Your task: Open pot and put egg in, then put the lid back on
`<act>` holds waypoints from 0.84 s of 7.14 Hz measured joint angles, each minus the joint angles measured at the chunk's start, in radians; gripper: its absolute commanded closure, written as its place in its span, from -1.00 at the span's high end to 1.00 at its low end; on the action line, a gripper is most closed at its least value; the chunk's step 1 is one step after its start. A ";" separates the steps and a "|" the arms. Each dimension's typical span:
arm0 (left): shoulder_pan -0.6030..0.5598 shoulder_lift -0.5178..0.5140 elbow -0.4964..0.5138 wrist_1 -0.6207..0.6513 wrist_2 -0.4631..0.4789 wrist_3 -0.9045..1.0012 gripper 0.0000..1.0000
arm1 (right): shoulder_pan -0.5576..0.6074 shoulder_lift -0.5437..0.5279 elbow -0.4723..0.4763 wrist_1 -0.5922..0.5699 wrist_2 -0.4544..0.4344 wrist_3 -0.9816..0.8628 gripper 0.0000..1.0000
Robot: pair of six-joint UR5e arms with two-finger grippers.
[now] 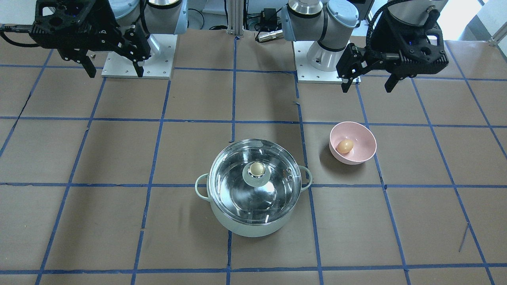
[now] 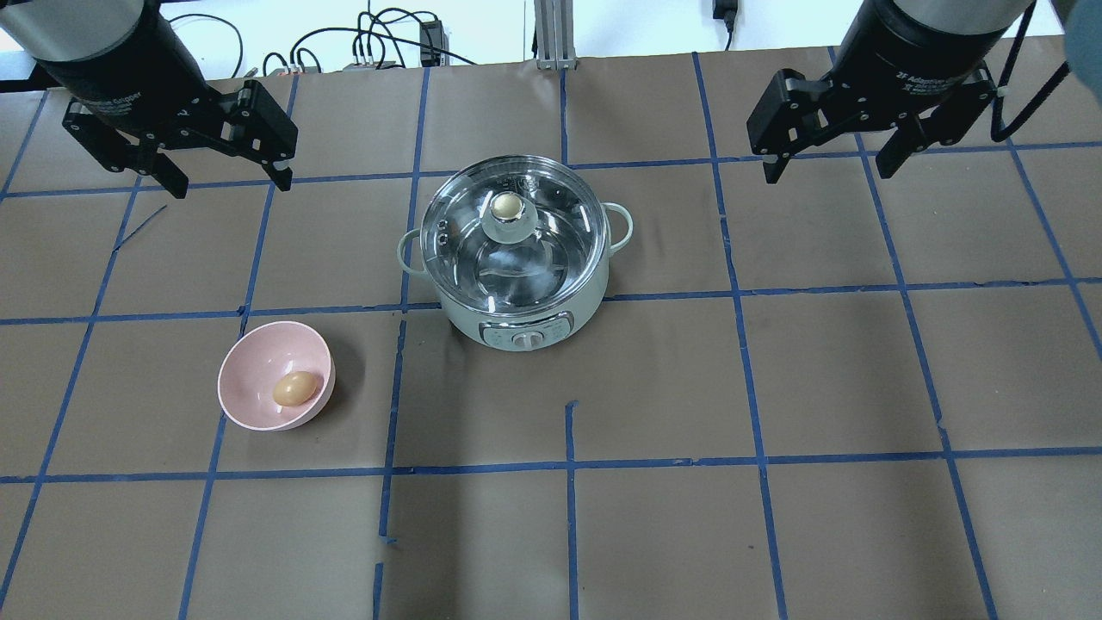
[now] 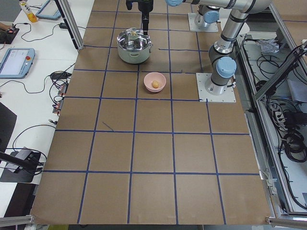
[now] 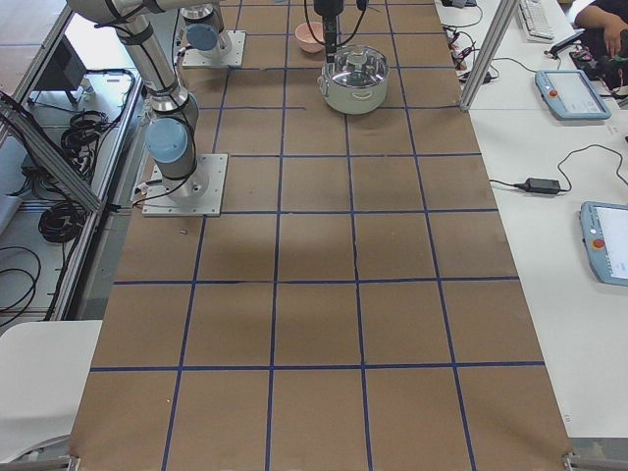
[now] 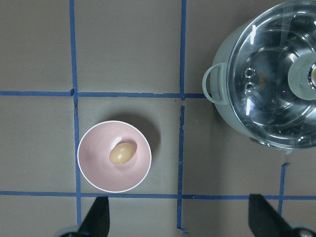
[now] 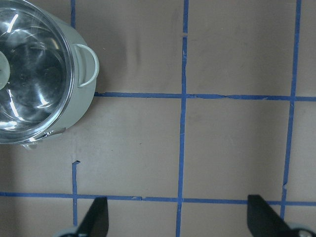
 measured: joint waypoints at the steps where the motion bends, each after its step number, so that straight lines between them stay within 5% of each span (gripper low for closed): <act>1: 0.000 0.003 -0.007 -0.001 0.000 0.004 1.00 | 0.031 0.050 -0.008 -0.048 0.006 0.004 1.00; 6: 0.036 0.038 -0.111 -0.004 0.002 0.163 1.00 | 0.327 0.472 -0.283 -0.250 0.045 0.415 1.00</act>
